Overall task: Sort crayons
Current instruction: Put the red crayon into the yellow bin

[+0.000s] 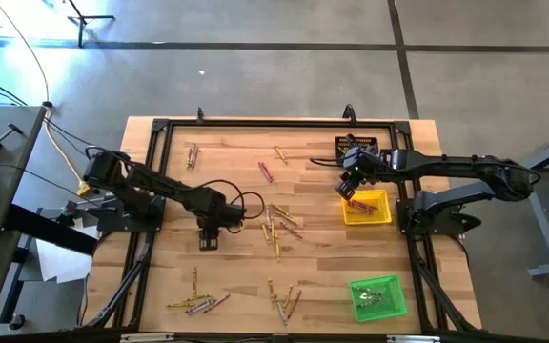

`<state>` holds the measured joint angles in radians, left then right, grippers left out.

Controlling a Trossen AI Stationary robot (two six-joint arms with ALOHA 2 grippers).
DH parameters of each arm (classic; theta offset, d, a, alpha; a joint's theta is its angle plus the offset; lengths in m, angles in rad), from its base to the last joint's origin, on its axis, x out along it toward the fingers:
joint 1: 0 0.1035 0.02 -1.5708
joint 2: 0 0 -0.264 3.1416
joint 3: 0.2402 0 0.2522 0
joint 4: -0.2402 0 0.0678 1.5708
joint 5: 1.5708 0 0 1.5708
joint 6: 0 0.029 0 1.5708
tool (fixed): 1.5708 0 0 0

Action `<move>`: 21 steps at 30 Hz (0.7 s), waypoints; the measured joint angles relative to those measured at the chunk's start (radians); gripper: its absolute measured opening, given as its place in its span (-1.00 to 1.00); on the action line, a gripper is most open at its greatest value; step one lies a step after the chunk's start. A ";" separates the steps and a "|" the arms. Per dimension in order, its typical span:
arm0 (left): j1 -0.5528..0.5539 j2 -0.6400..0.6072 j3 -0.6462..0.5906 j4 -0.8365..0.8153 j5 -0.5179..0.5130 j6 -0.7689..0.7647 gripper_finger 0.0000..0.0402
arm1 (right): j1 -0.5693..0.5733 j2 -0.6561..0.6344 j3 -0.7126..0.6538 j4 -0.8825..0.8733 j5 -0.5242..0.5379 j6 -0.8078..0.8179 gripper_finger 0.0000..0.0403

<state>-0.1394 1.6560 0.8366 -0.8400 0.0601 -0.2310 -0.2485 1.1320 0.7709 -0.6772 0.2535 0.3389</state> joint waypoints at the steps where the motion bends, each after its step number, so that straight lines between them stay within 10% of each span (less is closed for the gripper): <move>1: 0.000 0.010 0.001 -0.006 -0.004 0.000 -0.32 | 0.000 0.000 0.000 0.000 0.000 0.000 -0.36; 21: 0.033 0.034 0.009 -0.013 0.089 -0.115 -0.97 | 0.000 0.000 0.092 -0.074 -0.051 0.003 -0.36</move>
<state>-0.1061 1.6901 0.8457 -0.8528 0.1487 -0.3460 -0.2485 1.1322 0.8626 -0.7511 0.2026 0.3420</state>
